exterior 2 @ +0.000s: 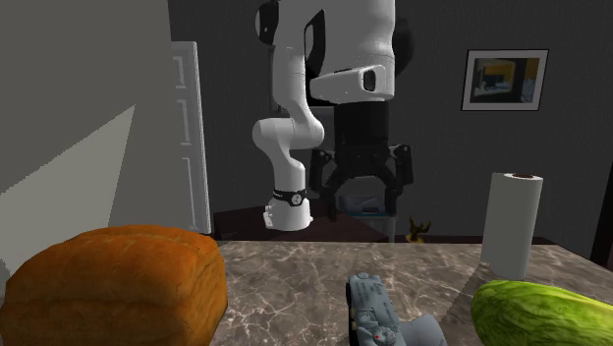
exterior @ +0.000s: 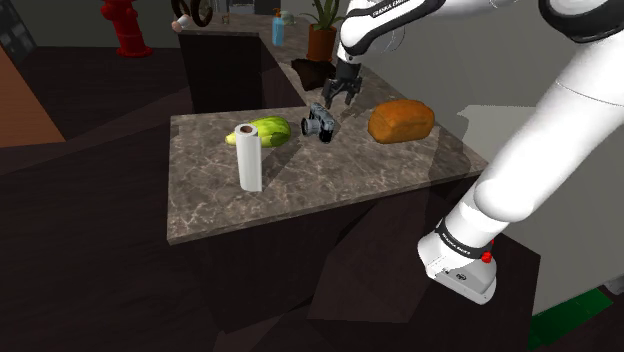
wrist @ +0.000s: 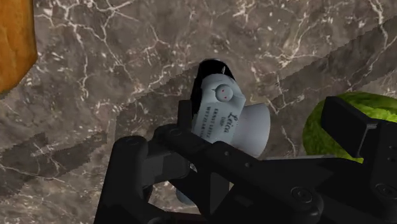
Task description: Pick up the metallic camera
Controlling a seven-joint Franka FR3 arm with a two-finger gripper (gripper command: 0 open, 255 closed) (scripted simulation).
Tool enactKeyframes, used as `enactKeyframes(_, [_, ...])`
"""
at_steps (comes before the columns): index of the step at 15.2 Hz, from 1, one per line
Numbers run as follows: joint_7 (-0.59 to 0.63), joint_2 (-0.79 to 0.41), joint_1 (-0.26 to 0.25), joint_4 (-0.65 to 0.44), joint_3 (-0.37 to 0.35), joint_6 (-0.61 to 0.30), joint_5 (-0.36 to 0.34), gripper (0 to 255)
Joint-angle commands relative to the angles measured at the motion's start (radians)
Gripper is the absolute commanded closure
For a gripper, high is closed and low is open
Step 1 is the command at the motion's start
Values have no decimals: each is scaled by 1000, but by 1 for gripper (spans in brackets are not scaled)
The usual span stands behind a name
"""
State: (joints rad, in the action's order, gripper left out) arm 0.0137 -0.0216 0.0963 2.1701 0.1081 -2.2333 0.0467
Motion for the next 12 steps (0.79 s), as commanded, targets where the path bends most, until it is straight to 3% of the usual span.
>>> enactKeyframes(1, [-17, -81, 9, -50, 8, -35, 29, 0])
enactKeyframes(7, [-57, -291, 46, -216, 10, -81, 108, 0])
enactKeyframes(12, [-69, -331, 49, -200, 5, -136, 120, 0])
